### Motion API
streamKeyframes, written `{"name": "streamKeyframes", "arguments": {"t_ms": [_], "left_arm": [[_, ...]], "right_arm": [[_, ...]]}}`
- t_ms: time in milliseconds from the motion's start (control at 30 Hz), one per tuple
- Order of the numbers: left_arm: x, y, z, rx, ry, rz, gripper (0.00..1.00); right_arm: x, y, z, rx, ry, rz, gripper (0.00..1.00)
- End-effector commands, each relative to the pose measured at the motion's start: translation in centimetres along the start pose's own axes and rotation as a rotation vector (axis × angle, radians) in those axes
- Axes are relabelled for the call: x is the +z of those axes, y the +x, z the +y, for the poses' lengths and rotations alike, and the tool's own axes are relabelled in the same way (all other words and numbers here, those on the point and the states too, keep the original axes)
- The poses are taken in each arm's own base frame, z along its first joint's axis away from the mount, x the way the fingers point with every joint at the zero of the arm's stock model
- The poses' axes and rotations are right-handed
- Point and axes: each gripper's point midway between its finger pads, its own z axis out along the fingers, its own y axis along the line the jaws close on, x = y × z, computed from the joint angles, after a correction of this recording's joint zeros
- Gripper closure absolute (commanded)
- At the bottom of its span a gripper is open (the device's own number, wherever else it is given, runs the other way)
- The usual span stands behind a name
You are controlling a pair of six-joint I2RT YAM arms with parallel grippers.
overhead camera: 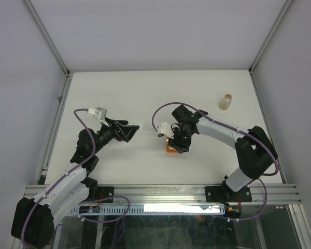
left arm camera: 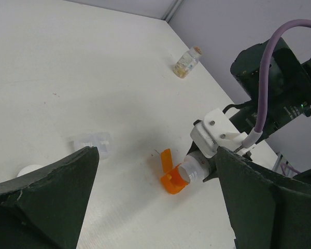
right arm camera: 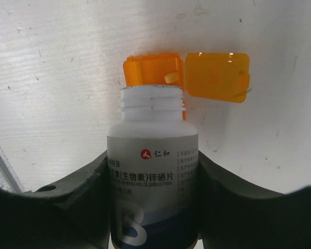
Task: Sort the pills into containers
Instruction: Pour the pill into the pill container.
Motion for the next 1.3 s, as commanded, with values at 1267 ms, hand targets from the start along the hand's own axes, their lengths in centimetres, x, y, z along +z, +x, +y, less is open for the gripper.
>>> {"name": "streamKeyframes", "arguments": {"t_ms": [1267], "left_arm": [[-0.05,-1.18,-0.35,0.039,0.016,-0.047,0.01]], "right_arm": [[-1.17,-1.27,-0.66,-0.005,0.056,0.156,1.0]]}}
